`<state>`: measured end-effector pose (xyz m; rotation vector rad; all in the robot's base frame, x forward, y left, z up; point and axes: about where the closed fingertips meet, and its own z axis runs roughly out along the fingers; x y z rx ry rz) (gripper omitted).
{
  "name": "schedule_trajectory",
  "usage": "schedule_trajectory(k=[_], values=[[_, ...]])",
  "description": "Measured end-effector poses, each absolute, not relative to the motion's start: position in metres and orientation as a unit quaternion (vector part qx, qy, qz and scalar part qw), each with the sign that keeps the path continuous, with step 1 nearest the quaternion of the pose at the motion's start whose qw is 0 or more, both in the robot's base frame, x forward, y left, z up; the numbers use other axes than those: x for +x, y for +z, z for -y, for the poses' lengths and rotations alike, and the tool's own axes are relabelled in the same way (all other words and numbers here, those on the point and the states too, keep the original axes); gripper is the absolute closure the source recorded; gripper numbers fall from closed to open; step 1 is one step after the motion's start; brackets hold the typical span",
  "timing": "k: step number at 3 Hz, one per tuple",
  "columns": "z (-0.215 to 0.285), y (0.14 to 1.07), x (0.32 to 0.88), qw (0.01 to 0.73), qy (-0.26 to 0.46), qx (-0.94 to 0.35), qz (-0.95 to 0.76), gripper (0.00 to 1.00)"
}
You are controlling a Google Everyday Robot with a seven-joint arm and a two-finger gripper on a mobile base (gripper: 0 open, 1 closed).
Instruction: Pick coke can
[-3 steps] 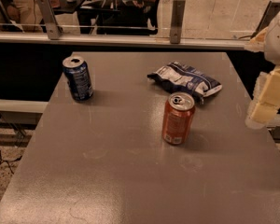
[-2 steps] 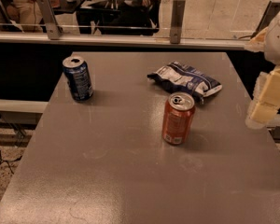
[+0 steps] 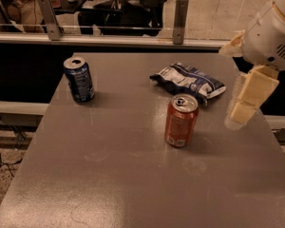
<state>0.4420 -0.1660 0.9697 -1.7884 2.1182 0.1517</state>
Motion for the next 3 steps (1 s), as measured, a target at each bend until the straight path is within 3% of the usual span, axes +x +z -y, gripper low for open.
schedule_trajectory(k=[1, 3], values=[[0.13, 0.957, 0.44, 0.192, 0.107, -0.639, -0.737, 0.0], [0.077, 0.909, 0.438, 0.203, 0.149, -0.65, -0.717, 0.0]])
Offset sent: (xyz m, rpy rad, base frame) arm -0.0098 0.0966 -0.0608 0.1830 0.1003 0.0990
